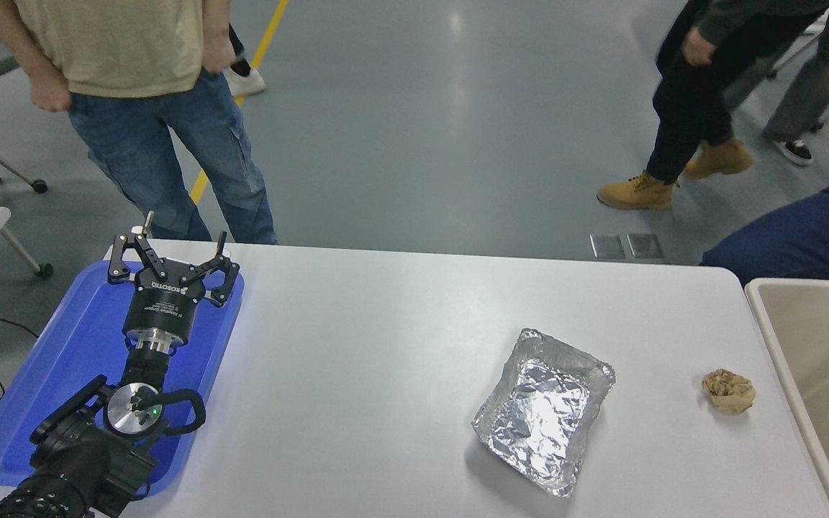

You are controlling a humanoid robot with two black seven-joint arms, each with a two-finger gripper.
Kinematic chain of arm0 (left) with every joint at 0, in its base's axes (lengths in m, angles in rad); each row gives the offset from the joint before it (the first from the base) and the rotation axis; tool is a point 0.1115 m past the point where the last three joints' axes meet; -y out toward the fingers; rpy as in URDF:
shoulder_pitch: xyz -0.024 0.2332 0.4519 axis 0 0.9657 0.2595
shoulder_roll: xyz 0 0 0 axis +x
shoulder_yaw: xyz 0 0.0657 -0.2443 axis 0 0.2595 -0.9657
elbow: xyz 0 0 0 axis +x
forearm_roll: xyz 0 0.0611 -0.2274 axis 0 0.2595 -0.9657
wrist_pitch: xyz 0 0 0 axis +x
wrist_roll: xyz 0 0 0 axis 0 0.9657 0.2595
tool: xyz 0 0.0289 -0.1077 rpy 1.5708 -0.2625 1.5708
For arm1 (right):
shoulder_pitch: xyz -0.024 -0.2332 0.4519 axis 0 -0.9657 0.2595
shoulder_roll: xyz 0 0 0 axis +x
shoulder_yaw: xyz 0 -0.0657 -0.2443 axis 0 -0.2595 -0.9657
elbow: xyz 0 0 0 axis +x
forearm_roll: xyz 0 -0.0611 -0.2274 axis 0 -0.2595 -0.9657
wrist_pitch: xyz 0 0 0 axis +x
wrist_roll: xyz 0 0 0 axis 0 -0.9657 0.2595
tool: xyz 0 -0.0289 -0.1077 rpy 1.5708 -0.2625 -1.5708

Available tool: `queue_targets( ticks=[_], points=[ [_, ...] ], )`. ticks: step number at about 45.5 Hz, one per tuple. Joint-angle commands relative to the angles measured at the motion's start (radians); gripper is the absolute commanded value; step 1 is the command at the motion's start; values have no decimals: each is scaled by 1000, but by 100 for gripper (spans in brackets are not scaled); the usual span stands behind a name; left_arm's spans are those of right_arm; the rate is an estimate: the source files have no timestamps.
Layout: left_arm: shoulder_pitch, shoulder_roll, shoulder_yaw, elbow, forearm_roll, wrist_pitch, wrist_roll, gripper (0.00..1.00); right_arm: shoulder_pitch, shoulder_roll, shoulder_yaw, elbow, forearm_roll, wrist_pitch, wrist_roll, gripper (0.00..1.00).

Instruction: Pick up paper cup place in dustbin

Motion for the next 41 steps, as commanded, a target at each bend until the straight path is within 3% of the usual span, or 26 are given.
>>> queue_targets(
  ticks=[1,12,22,29,41],
  points=[
    [0,0,0,-1,0,0,0,100,-296,206,46,-337,182,-226,15,0],
    [0,0,0,-1,0,0,0,100,-468,388,70,-577,429,-282,6,0],
    [-1,0,0,1,0,0,0,100,-539,445,79,-583,547,-370,-27,0],
    [0,0,0,1,0,0,0,100,-572,487,79,-582,711,-381,-59,0],
    [0,0,0,-1,0,0,-2,100,-605,520,130,-580,831,-422,-60,0]
  ],
)
